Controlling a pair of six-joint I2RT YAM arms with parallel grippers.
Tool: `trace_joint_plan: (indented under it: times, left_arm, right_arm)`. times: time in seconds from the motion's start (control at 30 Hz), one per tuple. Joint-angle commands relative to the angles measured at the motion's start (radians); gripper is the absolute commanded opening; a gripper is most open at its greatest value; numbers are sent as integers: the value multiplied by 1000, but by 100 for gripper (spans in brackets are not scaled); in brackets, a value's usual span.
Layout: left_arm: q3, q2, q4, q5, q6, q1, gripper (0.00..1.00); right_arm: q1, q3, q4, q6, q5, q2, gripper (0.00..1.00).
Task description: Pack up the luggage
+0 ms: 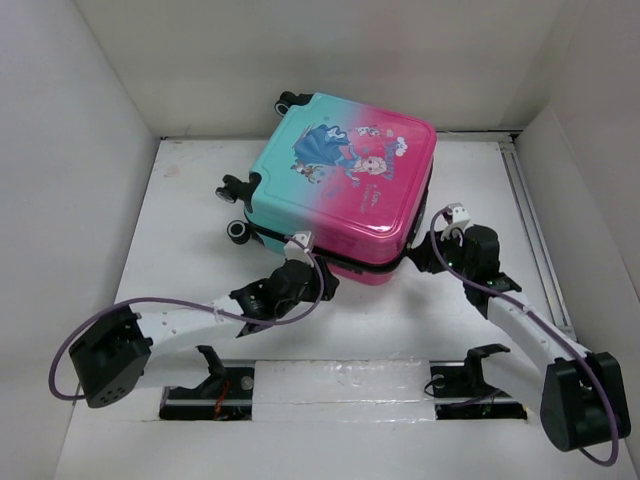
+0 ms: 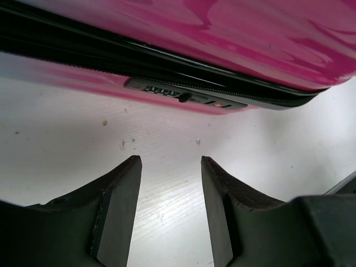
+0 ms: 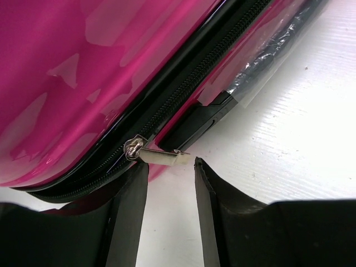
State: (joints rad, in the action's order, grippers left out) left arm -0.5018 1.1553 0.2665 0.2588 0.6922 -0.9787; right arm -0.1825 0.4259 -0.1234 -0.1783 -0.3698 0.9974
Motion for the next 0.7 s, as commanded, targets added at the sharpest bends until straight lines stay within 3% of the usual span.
trace_joint_plan:
  times: [0.0,0.17,0.47,0.67]
  left_arm:
    - [-40,14,91,-9,-34,-14,43]
    - [-28,27,123,-20,-34,-14,43]
    - [3,-2,143,-7,-25,-14,41]
    - [25,-2,155,-16,-16,-23,40]
  right_arm:
    - [8,56,-50,25,23,6,45]
    - [-41,74,-50,25,87,38,46]
    - [-227,74,-91,46,422,47,47]
    - [-362,-8,-133,7,648,-66,50]
